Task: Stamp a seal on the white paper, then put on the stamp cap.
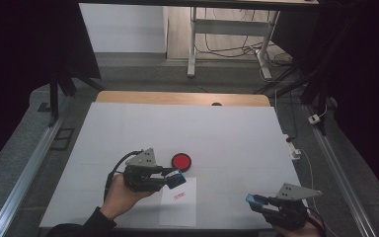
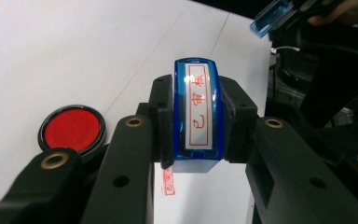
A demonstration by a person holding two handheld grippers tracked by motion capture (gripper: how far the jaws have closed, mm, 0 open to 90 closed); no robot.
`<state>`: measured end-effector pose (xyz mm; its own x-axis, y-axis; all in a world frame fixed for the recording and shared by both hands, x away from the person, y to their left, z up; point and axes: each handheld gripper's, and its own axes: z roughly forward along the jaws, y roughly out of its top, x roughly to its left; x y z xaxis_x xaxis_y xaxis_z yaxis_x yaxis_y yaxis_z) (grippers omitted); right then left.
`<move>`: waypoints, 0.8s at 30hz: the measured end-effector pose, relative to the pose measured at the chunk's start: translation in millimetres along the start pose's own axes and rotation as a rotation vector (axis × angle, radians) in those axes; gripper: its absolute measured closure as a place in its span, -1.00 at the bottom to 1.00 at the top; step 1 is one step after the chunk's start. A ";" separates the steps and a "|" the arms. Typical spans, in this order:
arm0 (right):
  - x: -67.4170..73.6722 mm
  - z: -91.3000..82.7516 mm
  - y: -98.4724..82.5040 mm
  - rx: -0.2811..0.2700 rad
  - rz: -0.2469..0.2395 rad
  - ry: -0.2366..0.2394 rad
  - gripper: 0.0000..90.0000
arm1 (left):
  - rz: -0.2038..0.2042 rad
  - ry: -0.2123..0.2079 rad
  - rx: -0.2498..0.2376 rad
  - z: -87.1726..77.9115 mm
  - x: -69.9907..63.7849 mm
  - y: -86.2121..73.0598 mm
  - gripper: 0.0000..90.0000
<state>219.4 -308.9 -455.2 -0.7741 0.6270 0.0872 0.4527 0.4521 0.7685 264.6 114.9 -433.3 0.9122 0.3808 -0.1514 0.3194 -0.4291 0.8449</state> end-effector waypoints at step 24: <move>-0.1 -3.4 1.4 -0.046 0.013 0.013 0.51 | 0.021 -0.028 -0.026 -7.7 -0.3 0.9 0.54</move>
<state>218.6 -310.5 -451.9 -0.7740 0.6243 0.1058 0.4425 0.4137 0.7956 262.7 120.7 -428.6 0.9255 0.3485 -0.1481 0.2939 -0.4146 0.8612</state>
